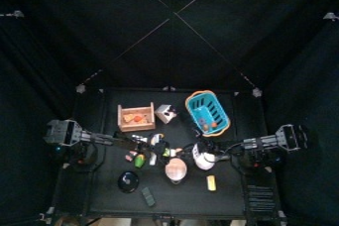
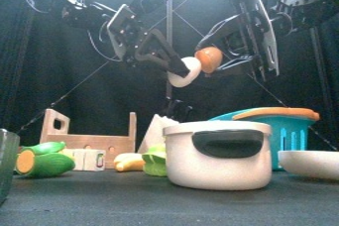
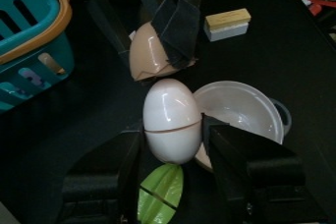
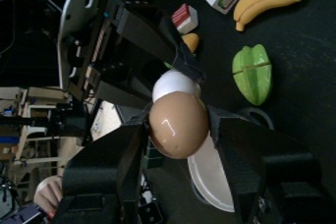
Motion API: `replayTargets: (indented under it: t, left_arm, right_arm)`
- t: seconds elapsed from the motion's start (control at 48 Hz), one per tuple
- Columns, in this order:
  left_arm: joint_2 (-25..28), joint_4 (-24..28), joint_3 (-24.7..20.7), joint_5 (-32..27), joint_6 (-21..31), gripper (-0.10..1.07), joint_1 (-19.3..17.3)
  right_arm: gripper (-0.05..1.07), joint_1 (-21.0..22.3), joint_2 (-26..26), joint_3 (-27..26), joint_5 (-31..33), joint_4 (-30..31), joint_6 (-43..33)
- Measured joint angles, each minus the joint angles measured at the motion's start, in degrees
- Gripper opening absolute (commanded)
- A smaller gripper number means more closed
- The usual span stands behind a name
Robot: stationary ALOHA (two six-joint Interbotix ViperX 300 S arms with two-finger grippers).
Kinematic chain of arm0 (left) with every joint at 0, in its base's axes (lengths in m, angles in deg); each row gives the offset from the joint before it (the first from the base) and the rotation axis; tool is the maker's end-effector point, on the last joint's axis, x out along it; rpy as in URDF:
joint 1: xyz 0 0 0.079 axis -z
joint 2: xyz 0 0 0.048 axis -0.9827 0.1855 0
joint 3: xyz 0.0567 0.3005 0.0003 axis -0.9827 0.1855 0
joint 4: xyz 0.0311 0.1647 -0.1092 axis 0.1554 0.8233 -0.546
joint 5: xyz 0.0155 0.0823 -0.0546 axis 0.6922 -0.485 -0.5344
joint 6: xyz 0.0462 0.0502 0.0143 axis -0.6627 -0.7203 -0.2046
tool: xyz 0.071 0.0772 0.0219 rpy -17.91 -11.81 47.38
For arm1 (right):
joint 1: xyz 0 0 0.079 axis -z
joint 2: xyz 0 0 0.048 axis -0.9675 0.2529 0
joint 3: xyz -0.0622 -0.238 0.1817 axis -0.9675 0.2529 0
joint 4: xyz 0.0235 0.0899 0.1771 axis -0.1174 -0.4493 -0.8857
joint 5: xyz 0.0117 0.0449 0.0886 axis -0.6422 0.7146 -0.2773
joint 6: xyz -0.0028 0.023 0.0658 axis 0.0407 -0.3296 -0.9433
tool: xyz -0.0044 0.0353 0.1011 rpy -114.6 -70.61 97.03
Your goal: Place egg shell in basket
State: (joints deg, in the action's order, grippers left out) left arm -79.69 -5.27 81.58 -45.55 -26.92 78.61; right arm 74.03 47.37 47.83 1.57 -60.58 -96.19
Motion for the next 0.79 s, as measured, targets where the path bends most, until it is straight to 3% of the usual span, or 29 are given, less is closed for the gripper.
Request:
replayTargets:
  t: [0.312, 0.521, 0.792]
  left_arm:
    - [-0.09, 0.00, 0.97, -0.09, 0.00, 0.67, 0.00]
    - [-1.14, 0.00, 2.20, -0.09, 0.00, 0.67, 0.00]
    - [-3.78, 0.00, 4.22, -0.09, 0.00, 0.67, 0.00]
  right_arm:
    - [0.64, -0.09, -0.62, 0.44, 0.18, 0.00, 0.00]
    - [0.64, 0.44, -3.96, 1.85, 0.26, 0.26, 0.62]
    - [0.64, 2.29, -7.91, 4.04, 0.35, 5.80, 0.18]
